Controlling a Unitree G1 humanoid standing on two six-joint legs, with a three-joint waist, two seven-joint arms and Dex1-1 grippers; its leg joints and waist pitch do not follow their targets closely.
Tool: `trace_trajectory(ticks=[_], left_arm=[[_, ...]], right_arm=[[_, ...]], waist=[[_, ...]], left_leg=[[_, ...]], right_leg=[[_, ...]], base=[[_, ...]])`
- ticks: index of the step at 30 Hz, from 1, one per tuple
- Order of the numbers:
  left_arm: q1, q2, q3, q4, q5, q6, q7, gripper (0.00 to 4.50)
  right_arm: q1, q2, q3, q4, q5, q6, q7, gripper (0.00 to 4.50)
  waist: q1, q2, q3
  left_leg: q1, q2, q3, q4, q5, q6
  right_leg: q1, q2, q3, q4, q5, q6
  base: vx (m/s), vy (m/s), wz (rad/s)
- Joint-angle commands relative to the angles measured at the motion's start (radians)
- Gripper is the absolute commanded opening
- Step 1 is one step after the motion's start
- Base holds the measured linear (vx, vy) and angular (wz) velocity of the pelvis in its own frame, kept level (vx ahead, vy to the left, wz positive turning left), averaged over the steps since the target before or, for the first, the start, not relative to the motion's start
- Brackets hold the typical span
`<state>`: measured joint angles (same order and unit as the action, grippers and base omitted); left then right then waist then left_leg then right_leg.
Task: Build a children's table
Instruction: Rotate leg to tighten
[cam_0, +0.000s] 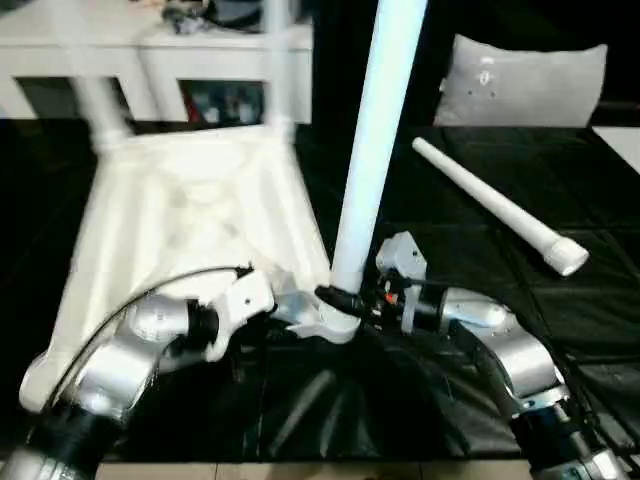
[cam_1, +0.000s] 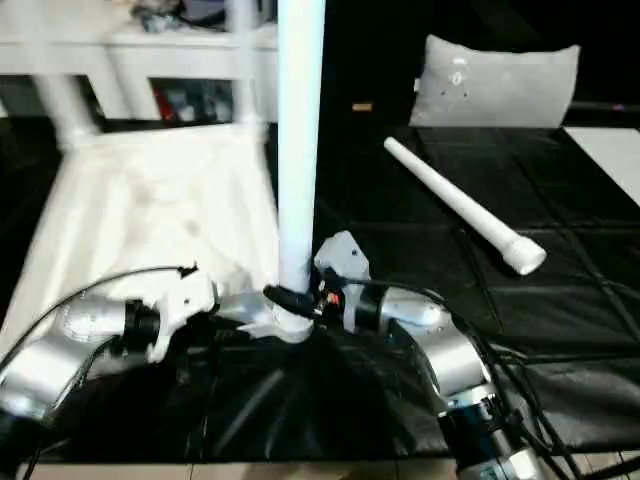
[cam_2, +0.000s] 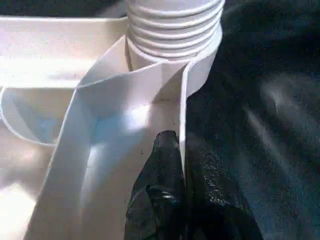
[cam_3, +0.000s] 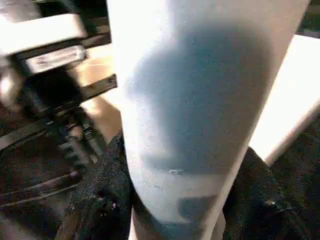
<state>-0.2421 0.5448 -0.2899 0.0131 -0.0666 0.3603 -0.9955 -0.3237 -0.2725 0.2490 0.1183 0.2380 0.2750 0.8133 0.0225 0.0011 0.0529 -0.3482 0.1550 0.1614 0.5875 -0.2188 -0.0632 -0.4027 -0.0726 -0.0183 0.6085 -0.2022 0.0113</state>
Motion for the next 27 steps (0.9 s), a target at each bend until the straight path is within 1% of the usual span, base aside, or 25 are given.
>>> trace_trajectory(ticks=[1,2,3,4,5,6,7,8,9,10,11,12,13,14,15,16,18,19,20,25,26,27], left_arm=[[0.051,-0.017,0.028,-0.092,-0.025,0.061,0.047,0.0],[0.063,-0.03,0.025,-0.125,-0.016,0.088,0.068,0.0],[0.085,-0.071,0.003,-0.214,0.01,0.164,0.118,0.0],[0.087,-0.078,-0.001,-0.229,0.015,0.176,0.126,0.0],[0.089,-0.093,-0.011,-0.258,0.022,0.206,0.145,0.0],[0.081,-0.12,-0.024,-0.282,0.026,0.238,0.177,0.0],[0.081,-0.12,-0.024,-0.282,0.026,0.238,0.177,0.0],[0.067,-0.14,-0.033,-0.274,0.025,0.235,0.19,0.0],[0.058,-0.149,-0.039,-0.266,0.025,0.231,0.2,0.0],[0.038,-0.154,-0.054,-0.242,0.038,0.215,0.211,0.0],[0.035,-0.155,-0.056,-0.238,0.041,0.215,0.214,0.0],[0.032,-0.159,-0.056,-0.236,0.048,0.224,0.22,0.0],[0.031,-0.16,-0.056,-0.236,0.049,0.226,0.221,0.0],[0.031,-0.163,-0.054,-0.239,0.053,0.237,0.226,0.0],[0.032,-0.164,-0.054,-0.244,0.059,0.253,0.229,0.0],[0.033,-0.161,-0.055,-0.246,0.062,0.262,0.229,0.0],[0.036,-0.153,-0.06,-0.249,0.065,0.27,0.227,0.0],[0.036,-0.15,-0.06,-0.247,0.062,0.272,0.226,0.0],[0.036,-0.149,-0.061,-0.242,0.06,0.269,0.225,0.0],[0.028,-0.148,-0.057,-0.218,0.044,0.254,0.222,0.0],[0.023,-0.151,-0.052,-0.207,0.041,0.247,0.223,0.0],[0.018,-0.154,-0.047,-0.197,0.041,0.243,0.222,0.0]], right_arm=[[0.031,-0.017,-0.019,0.148,-0.094,0.094,-0.102,1.89],[0.022,-0.012,-0.025,0.163,-0.096,0.089,-0.118,1.89],[-0.008,0.002,-0.044,0.207,-0.101,0.076,-0.164,1.89],[-0.013,0.004,-0.048,0.215,-0.102,0.074,-0.172,1.89],[-0.021,0.008,-0.052,0.227,-0.099,0.071,-0.187,1.89],[-0.025,0.013,-0.056,0.229,-0.086,0.074,-0.189,1.89],[-0.025,0.013,-0.056,0.229,-0.086,0.074,-0.189,1.89],[-0.025,0.017,-0.057,0.224,-0.078,0.079,-0.186,1.89],[-0.025,0.019,-0.056,0.22,-0.075,0.081,-0.183,1.89],[-0.02,0.019,-0.048,0.213,-0.077,0.078,-0.174,1.89],[-0.018,0.02,-0.046,0.213,-0.078,0.077,-0.173,1.89],[-0.017,0.022,-0.044,0.216,-0.08,0.073,-0.174,1.89],[-0.017,0.022,-0.044,0.217,-0.08,0.072,-0.175,1.89],[-0.018,0.023,-0.043,0.221,-0.08,0.07,-0.177,1.89],[-0.021,0.025,-0.042,0.227,-0.078,0.067,-0.18,1.89],[-0.024,0.026,-0.043,0.232,-0.076,0.066,-0.183,1.89],[-0.026,0.029,-0.043,0.236,-0.075,0.062,-0.185,1.89],[-0.027,0.032,-0.043,0.24,-0.076,0.059,-0.184,1.89],[-0.027,0.033,-0.041,0.242,-0.077,0.052,-0.18,1.89],[-0.03,0.047,-0.052,0.251,-0.062,0.043,-0.17,1.89],[-0.033,0.049,-0.054,0.255,-0.058,0.043,-0.165,2.24],[-0.036,0.051,-0.056,0.259,-0.055,0.039,-0.164,2.45]], waist=[[0.01,-0.002,-0.017],[0.012,-0.001,-0.018],[0.008,-0.005,-0.02],[0.008,-0.006,-0.017],[0.007,-0.007,-0.018],[0.006,-0.01,-0.018],[0.008,-0.009,-0.019],[0.009,-0.014,-0.02],[0.012,-0.012,-0.021],[0.021,-0.009,-0.024],[0.022,-0.009,-0.025],[0.024,-0.007,-0.026],[0.025,-0.009,-0.027],[0.025,-0.008,-0.027],[0.026,-0.004,-0.028],[0.024,-0.005,-0.027],[0.023,-0.005,-0.027],[0.025,0.002,-0.028],[0.022,-0.001,-0.027],[0.021,-0.001,-0.028],[0.02,-0.003,-0.028],[0.021,-0.002,-0.028]], left_leg=[[-0.012,0.067,-0.035,-0.103,-0.389,0.002],[-0.012,0.066,-0.034,-0.102,-0.373,0.007],[-0.017,0.068,-0.034,-0.102,-0.349,0.008],[-0.019,0.067,-0.034,-0.104,-0.342,0.012],[-0.014,0.066,-0.031,-0.101,-0.339,0.012],[-0.015,0.066,-0.03,-0.1,-0.336,0.013],[-0.014,0.065,-0.029,-0.099,-0.334,0.014],[-0.012,0.063,-0.026,-0.098,-0.331,0.021],[-0.013,0.062,-0.027,-0.097,-0.324,0.024],[-0.01,0.062,-0.024,-0.098,-0.3,0.03],[-0.011,0.062,-0.022,-0.098,-0.288,0.032],[-0.013,0.062,-0.022,-0.099,-0.273,0.031],[-0.014,0.063,-0.021,-0.099,-0.257,0.031],[-0.014,0.063,-0.02,-0.099,-0.252,0.031],[-0.014,0.063,-0.021,-0.099,-0.25,0.03],[-0.013,0.063,-0.019,-0.098,-0.254,0.028],[-0.014,0.062,-0.02,-0.099,-0.272,0.025],[-0.012,0.063,-0.021,-0.1,-0.277,0.022],[-0.012,0.063,-0.021,-0.1,-0.286,0.021],[-0.013,0.063,-0.021,-0.1,-0.287,0.02],[-0.012,0.063,-0.021,-0.1,-0.292,0.02],[-0.011,0.062,-0.021,-0.1,-0.298,0.019]], right_leg=[[0.017,-0.069,0.045,-0.104,-0.548,-0.144],[0.017,-0.071,0.046,-0.105,-0.545,-0.143],[0.022,-0.072,0.046,-0.098,-0.517,-0.154],[0.022,-0.069,0.045,-0.102,-0.519,-0.152],[0.019,-0.068,0.045,-0.103,-0.514,-0.154],[0.019,-0.067,0.045,-0.104,-0.508,-0.156],[0.019,-0.067,0.045,-0.104,-0.504,-0.156],[0.018,-0.064,0.046,-0.106,-0.495,-0.155],[0.019,-0.064,0.045,-0.105,-0.486,-0.155],[0.02,-0.061,0.045,-0.104,-0.439,-0.157],[0.021,-0.06,0.045,-0.103,-0.416,-0.16],[0.026,-0.059,0.043,-0.099,-0.378,-0.168],[0.03,-0.06,0.042,-0.097,-0.345,-0.177],[0.03,-0.06,0.042,-0.096,-0.334,-0.181],[0.031,-0.06,0.042,-0.094,-0.323,-0.186],[0.031,-0.059,0.041,-0.095,-0.315,-0.193],[0.033,-0.061,0.041,-0.097,-0.337,-0.192],[0.031,-0.061,0.041,-0.096,-0.338,-0.192],[0.031,-0.06,0.041,-0.098,-0.341,-0.191],[0.032,-0.061,0.04,-0.096,-0.33,-0.195],[0.032,-0.06,0.04,-0.097,-0.338,-0.194],[0.031,-0.061,0.041,-0.099,-0.352,-0.193]], base=[[0.0,0.0,0.0],[0.0,0.0,0.0],[0.0,0.0,0.0],[0.0,0.0,0.0],[0.0,0.0,0.0],[0.0,0.0,0.0],[0.0,0.0,0.0],[0.0,0.0,0.0],[0.0,0.0,0.0],[0.0,0.0,0.0],[0.0,0.0,0.0],[0.0,0.0,0.0],[0.0,0.0,0.0],[0.0,0.0,0.0],[0.0,0.0,0.0],[0.0,0.0,0.0],[0.0,0.0,0.0],[0.0,0.0,0.0],[0.0,0.0,0.0],[0.0,0.0,0.0],[0.0,0.0,0.0],[0.0,0.0,0.0]])
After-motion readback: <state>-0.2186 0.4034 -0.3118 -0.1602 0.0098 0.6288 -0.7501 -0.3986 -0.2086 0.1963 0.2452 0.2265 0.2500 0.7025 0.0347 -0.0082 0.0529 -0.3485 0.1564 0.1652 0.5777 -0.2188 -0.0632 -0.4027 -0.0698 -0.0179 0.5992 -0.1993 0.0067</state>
